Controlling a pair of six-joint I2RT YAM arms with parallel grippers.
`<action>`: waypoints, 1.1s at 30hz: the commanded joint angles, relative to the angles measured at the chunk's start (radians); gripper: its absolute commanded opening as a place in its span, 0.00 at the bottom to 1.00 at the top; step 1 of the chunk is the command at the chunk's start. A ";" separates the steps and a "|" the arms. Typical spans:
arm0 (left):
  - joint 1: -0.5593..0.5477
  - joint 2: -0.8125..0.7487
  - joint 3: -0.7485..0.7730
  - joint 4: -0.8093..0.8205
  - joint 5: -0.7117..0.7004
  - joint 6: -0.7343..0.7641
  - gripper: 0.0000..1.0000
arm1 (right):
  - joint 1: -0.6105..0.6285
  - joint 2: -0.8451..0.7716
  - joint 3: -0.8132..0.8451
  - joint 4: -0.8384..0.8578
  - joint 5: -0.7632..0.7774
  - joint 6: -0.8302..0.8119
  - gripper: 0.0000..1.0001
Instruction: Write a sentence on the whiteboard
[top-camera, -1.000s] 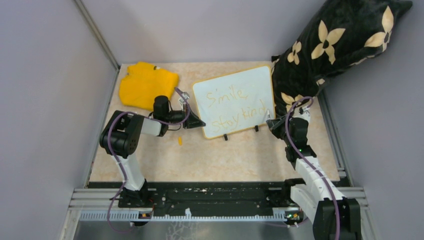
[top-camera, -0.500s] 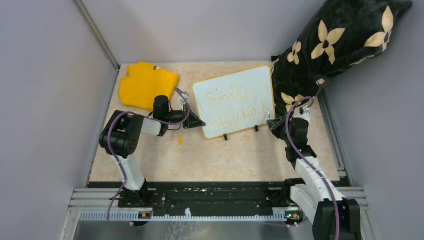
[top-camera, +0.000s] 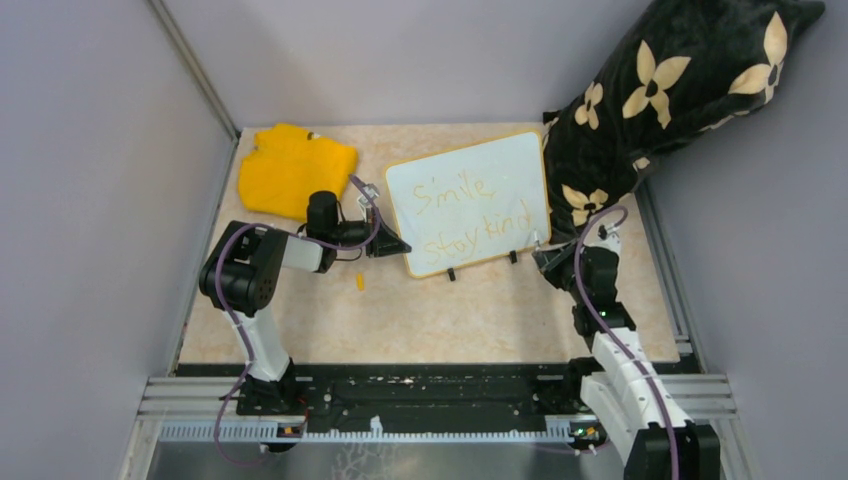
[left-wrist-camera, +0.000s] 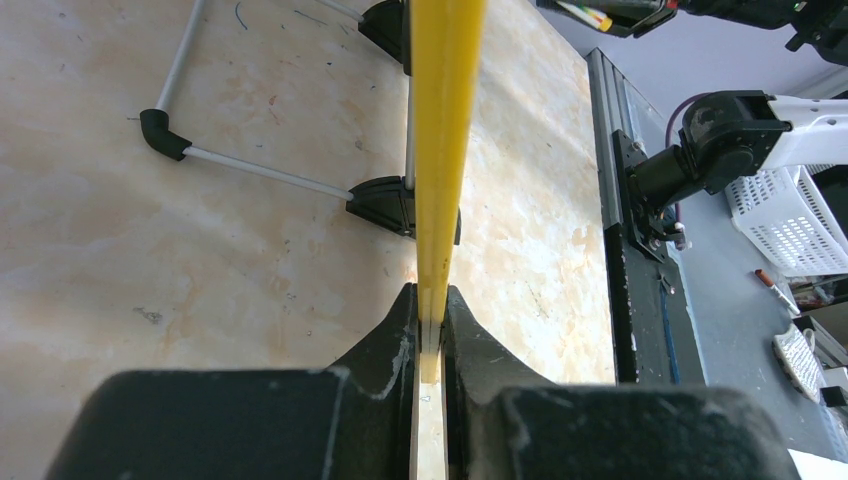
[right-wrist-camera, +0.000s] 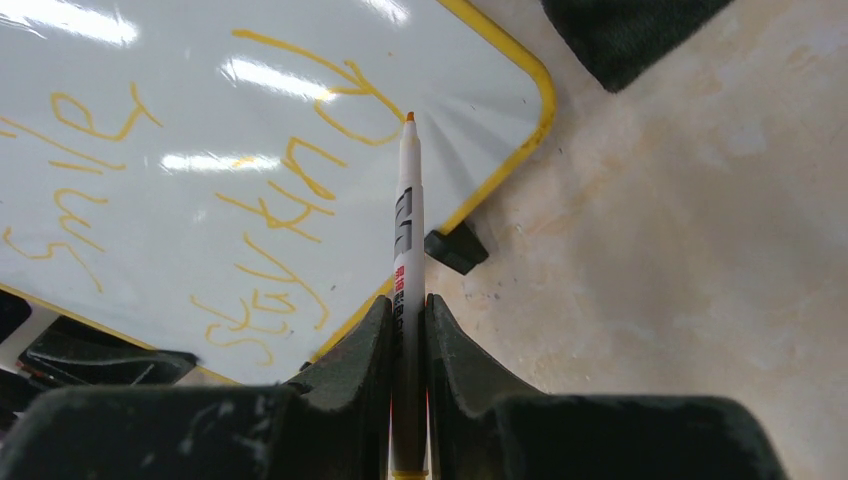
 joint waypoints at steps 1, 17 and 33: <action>0.004 0.018 0.002 -0.073 -0.069 0.028 0.00 | -0.011 0.007 -0.011 0.020 -0.030 -0.003 0.00; 0.004 0.019 0.002 -0.074 -0.068 0.030 0.00 | -0.013 0.090 0.040 0.062 0.004 -0.027 0.00; 0.004 0.019 0.000 -0.074 -0.068 0.031 0.00 | -0.021 0.142 0.065 0.101 -0.002 -0.038 0.00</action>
